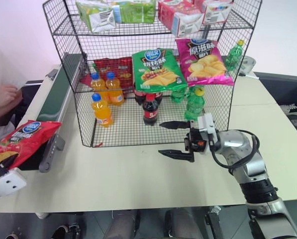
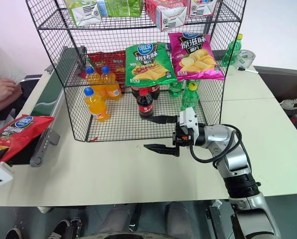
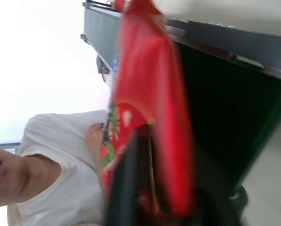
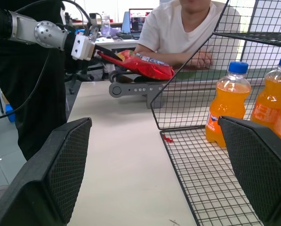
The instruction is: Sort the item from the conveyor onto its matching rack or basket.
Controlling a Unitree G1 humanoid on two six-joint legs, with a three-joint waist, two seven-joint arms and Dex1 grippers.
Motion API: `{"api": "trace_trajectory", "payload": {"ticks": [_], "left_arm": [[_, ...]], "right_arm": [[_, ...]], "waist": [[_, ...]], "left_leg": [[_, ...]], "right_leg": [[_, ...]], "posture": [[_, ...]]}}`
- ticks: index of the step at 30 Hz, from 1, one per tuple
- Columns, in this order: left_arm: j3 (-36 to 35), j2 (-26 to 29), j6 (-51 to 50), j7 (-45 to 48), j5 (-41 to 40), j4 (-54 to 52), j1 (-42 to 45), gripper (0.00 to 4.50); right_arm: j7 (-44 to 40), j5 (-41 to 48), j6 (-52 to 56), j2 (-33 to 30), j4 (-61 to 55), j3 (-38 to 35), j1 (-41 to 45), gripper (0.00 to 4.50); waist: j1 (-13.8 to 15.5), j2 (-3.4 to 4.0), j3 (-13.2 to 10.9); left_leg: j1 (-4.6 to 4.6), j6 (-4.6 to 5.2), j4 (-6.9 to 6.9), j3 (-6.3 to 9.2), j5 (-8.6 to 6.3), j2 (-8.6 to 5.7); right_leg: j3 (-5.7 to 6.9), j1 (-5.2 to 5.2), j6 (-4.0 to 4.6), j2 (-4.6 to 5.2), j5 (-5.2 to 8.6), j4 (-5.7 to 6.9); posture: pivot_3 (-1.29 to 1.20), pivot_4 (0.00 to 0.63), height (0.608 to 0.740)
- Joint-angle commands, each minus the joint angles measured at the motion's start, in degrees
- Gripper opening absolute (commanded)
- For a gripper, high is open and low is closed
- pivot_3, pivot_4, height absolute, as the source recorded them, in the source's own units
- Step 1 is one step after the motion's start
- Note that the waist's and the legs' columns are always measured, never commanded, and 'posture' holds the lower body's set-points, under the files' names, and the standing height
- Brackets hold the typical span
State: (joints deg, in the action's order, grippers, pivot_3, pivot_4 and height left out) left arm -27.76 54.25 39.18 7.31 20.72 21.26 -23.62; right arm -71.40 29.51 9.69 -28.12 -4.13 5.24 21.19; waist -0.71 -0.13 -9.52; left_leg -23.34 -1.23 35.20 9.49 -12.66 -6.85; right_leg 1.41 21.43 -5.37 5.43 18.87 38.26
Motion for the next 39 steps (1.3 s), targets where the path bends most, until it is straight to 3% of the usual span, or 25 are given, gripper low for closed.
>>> {"api": "trace_trajectory", "payload": {"ticks": [1,6,10,22,29,39], "left_arm": [[-0.17,0.17,-0.34,-0.80,-0.60,-0.07,0.62,0.06],[-1.34,-0.37,-0.07,-3.35,1.33,-2.11,0.25,0.06],[-3.45,-1.73,1.37,-2.84,-1.79,-6.38,-1.82,0.06],[-14.27,-6.84,-2.29,9.98,-17.22,-35.91,-10.77,0.06],[-14.90,-9.99,-6.12,16.88,-23.55,-48.99,-12.53,0.06],[-8.54,-14.67,-17.63,19.85,-26.62,-64.12,-7.02,0.06]], "right_arm": [[-0.20,0.10,-1.04,-0.25,-0.13,-1.08,1.09,4.50],[-0.34,-0.11,-1.49,-0.32,0.40,-1.09,1.25,4.50],[-0.55,-0.38,-2.19,-0.30,1.10,-1.04,1.12,4.50],[-2.28,-0.92,-3.88,-2.01,4.36,-2.59,1.53,4.50],[-4.34,0.02,-3.20,-4.23,6.45,-4.76,2.98,4.50],[-4.12,-0.66,-3.94,-4.21,7.05,-5.09,2.45,4.50]], "waist": [[-0.01,0.00,0.00],[-0.08,-0.01,0.00],[-0.06,-0.02,0.01],[0.06,-0.03,0.02],[0.05,-0.03,0.02],[0.17,-0.03,0.02]], "left_leg": [[0.00,0.00,0.00,0.00,0.00,0.00],[0.00,0.00,0.01,0.00,0.00,0.00],[0.00,0.00,0.01,0.00,0.00,0.00],[-0.01,0.00,0.02,-0.01,0.00,0.00],[-0.01,0.00,0.02,-0.02,0.00,0.00],[0.00,0.00,0.04,-0.03,0.01,0.00]], "right_leg": [[0.00,0.00,0.00,0.00,0.00,0.00],[0.00,0.00,0.00,0.00,0.00,0.01],[0.00,0.00,0.00,0.00,0.00,0.01],[0.00,-0.01,0.01,0.01,0.00,-0.02],[0.00,-0.03,0.01,0.01,0.01,-0.05],[0.01,-0.07,0.01,-0.01,0.01,-0.07]], "posture": [[0.00,0.150,0.740],[0.00,0.150,0.740],[0.00,0.150,0.740],[0.00,0.150,0.740],[0.00,0.150,0.740],[0.00,0.150,0.740]]}}
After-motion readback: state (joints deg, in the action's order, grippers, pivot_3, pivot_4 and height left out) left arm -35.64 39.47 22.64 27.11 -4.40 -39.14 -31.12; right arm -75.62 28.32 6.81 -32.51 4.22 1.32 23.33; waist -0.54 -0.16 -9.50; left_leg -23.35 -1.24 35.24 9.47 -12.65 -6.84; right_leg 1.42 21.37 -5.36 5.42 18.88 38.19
